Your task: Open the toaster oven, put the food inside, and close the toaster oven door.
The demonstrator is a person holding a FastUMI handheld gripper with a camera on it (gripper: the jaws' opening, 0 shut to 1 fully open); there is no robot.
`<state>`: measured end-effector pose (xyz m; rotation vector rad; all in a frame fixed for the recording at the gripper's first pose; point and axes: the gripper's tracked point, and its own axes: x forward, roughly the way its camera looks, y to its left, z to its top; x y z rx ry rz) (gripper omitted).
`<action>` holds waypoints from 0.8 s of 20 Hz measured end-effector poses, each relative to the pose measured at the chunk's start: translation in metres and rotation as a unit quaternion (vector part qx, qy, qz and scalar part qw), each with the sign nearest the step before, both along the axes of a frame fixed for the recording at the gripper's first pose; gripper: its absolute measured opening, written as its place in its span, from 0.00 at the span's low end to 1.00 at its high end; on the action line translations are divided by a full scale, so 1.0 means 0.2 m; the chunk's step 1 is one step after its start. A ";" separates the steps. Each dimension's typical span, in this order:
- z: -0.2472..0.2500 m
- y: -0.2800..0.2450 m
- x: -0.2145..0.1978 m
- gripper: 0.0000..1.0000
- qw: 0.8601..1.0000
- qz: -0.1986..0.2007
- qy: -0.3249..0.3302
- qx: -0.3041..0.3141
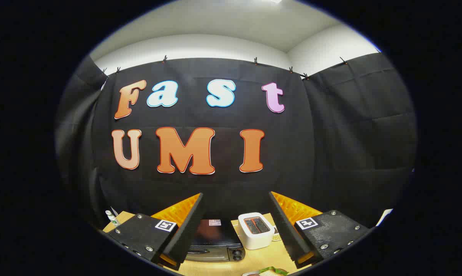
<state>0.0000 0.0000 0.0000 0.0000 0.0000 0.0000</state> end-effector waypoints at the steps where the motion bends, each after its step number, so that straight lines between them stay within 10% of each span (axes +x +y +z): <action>1: 0.00 0.01 0.00 0.98 1.000 0.003 0.000 0.000; 16: -0.08 0.05 0.01 0.98 1.000 0.002 0.017 0.002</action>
